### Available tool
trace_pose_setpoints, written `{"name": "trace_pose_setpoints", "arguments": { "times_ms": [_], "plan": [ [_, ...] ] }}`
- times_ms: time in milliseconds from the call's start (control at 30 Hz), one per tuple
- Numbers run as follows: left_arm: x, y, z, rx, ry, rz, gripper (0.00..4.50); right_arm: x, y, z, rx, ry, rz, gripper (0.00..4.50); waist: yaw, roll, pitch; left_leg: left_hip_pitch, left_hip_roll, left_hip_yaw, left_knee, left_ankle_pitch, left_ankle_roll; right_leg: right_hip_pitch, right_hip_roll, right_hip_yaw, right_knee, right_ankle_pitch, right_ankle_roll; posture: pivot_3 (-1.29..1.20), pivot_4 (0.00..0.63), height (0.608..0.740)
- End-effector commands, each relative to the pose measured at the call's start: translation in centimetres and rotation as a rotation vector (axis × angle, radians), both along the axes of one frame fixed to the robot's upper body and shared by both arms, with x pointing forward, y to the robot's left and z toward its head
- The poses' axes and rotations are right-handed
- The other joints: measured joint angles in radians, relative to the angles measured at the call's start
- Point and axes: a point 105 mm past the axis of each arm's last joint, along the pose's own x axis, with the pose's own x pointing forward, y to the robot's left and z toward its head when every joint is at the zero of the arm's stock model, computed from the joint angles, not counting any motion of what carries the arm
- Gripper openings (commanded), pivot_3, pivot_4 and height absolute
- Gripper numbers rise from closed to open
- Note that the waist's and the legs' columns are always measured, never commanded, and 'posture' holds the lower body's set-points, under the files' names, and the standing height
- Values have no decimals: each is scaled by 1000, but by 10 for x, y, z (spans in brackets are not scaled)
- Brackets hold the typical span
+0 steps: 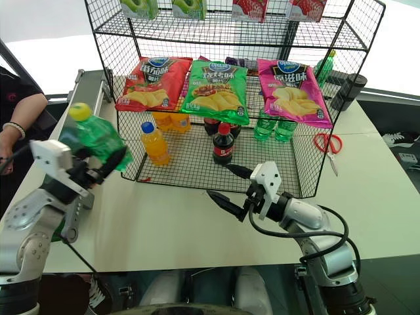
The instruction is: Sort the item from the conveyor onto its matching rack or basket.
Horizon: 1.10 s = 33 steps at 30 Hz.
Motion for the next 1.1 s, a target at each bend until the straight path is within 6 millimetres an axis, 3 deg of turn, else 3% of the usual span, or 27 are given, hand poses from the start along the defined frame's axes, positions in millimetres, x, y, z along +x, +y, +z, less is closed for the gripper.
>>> {"name": "trace_pose_setpoints", "arguments": {
  "times_ms": [33, 167, 433, 1000, 1100],
  "plan": [
    [-9, -37, 13, 22, -45, -204, 2862, -7, 5, 23, 36, -49, 38, 4500, 1, 0, 0, 0, 0, 0, 0, 0, 0, 0, 0, 0, 0, 0, 0, 0, 150, 730],
    [-9, -84, -6, 51, -10, -435, 2862, -9, 13, 31, 60, -48, 54, 4500, 7, 1, 0, 0, -1, 0, 1, 0, 0, 0, 1, 0, 0, 0, 0, 0, 150, 730],
    [-8, -141, -13, 77, -79, -692, 2862, -6, 18, 34, 85, -54, 7, 4500, 3, 2, 1, 0, -1, 0, 0, 0, 0, 0, 3, 0, 1, 0, 0, 0, 150, 730],
    [-5, -162, -14, 138, -157, -799, 2862, -12, 21, 29, 90, -19, 0, 4500, 3, 2, 1, 0, -1, 0, 1, 0, 1, 0, 3, 0, 0, 0, 0, 0, 150, 730],
    [-7, -164, -14, 138, -161, -808, 2862, -12, 21, 29, 90, -18, 2, 3637, 3, 2, 1, 0, -1, 0, 1, 0, 1, 0, 3, 0, 0, 0, 0, 0, 150, 730]
  ]
}}
